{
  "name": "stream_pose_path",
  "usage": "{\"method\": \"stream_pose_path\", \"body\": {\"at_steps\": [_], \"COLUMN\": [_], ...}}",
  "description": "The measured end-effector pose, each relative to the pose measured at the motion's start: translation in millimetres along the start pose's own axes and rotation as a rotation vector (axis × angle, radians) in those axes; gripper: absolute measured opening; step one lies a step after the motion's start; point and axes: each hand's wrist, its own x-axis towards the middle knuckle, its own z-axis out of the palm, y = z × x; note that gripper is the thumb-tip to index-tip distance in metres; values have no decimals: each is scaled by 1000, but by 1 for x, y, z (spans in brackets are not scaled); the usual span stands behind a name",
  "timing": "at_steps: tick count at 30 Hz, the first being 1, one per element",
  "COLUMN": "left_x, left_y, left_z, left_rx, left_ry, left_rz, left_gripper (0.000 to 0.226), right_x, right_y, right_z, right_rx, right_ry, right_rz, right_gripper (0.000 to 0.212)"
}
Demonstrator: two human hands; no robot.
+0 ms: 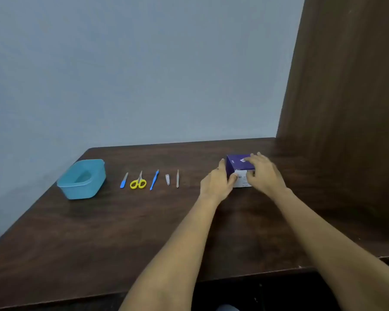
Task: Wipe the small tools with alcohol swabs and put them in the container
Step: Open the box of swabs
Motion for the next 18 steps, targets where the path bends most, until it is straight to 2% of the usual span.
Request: {"method": "stream_pose_path", "body": {"at_steps": [5,9,14,18], "left_x": [9,18,19,19], "left_y": [4,9,11,11], "left_z": [16,24,28,30], "left_rx": [13,36,-56,-28], "left_ry": [-22,-41,39,66], "left_rz": [-52,-81,-153,-148], "left_gripper": [68,68,32,28], "right_x": [-3,1,10,19], "right_y": [2,6,15,22], "right_z": [7,4,3,1], "right_rx": [7,-1,-90,-147], "right_ry": [-29,25,51,69], "right_rz": [-15,-53,-156,-205], "right_gripper": [45,39,33,30]}}
